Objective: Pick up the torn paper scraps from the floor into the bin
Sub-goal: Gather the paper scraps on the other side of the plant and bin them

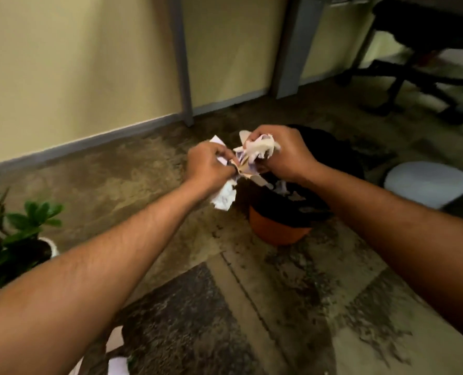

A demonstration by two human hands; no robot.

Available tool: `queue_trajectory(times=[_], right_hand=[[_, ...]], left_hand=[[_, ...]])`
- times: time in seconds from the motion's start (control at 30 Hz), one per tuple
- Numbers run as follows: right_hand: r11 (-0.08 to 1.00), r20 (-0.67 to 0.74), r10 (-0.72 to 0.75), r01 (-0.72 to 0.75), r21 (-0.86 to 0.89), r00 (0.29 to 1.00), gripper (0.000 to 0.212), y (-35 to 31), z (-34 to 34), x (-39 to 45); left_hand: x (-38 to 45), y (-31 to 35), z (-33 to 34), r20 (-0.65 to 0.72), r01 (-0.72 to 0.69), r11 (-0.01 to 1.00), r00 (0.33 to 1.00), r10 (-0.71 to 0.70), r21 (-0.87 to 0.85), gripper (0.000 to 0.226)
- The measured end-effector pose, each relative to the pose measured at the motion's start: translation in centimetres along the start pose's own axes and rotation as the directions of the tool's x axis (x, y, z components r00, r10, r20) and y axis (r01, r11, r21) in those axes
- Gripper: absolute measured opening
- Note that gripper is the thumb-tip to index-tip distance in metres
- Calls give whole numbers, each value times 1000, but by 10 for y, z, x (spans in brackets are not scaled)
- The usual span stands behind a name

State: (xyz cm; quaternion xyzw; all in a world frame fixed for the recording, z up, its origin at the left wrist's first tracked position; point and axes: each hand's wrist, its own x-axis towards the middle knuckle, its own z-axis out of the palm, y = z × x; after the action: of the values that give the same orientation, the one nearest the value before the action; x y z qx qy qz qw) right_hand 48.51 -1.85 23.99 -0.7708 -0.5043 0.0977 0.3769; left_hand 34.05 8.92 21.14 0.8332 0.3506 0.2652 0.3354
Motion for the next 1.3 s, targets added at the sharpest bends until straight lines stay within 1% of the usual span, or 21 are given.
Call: queue_trajectory(times=[0.07,0.13,0.2,0.27,0.3,0.37,0.43,0.47,0.5,0.57,0.63,0.67,0.7,0.77,0.87,0.9,0.97,1.03,1.1,1.2,1.3], right_hand=[[1000,-90,21,-20,13,996,44,7,-31,3],[998,-171,58,-55,21,984,47,23,-54,2],[992,-226,128,-123,35,966,44,46,-68,0],[965,-225,247,-220,140,943,33,68,-72,-1],[949,-208,296,-263,173,932,28,78,-70,-1],[930,-182,361,-339,143,915,20,98,-65,-2],[908,-126,417,-406,103,900,17,115,-60,-3],[894,-73,446,-440,90,892,19,122,-56,-3],[886,-23,462,-460,60,887,23,128,-54,-2],[874,89,486,-484,-50,869,46,135,-51,-2],[854,188,519,-516,-72,834,69,125,-54,-8],[852,222,520,-518,-74,824,72,119,-55,-10],[859,230,510,-505,-85,829,67,119,-56,-9],[865,172,501,-488,-114,848,49,118,-56,-5],[862,-1,498,-495,-112,867,24,109,-52,5],[870,-45,482,-484,-91,875,20,104,-48,9],[892,-99,441,-448,-64,892,22,90,-39,15],[922,-110,367,-377,-89,924,16,70,-23,20],[954,-89,269,-278,-114,959,11,49,-2,22],[987,-57,133,-138,-79,989,8,18,38,18],[996,-5,11,-11,-83,1000,15,-6,96,3]], left_hand=[[19,33,11,-18,-67,998,998,67,-21,14],[35,57,25,2,-109,994,994,109,-32,15],[46,76,46,59,-127,992,990,127,4,15],[52,88,69,126,-109,993,987,103,42,13],[54,89,81,158,-68,997,986,61,45,13],[54,88,104,215,41,999,976,-47,34,11],[52,84,124,272,80,994,957,-96,69,10],[51,81,131,314,81,991,943,-110,104,13],[50,80,135,360,73,988,925,-119,139,19],[49,78,140,465,89,985,873,-150,149,38],[49,79,139,550,64,988,825,-131,139,50],[50,79,137,574,37,991,812,-105,128,48],[49,80,134,583,21,994,808,-82,111,44],[51,81,127,554,17,996,830,-64,90,39],[55,76,115,448,58,996,891,-80,63,43],[55,72,111,403,74,997,912,-79,30,43],[54,64,101,294,52,997,955,-34,-54,34],[50,55,87,169,1,994,985,18,-109,28],[43,41,70,52,-11,986,998,19,-167,27],[23,5,43,-96,4,968,995,-29,-251,26],[-13,-51,16,-207,23,939,973,-99,-344,29]])
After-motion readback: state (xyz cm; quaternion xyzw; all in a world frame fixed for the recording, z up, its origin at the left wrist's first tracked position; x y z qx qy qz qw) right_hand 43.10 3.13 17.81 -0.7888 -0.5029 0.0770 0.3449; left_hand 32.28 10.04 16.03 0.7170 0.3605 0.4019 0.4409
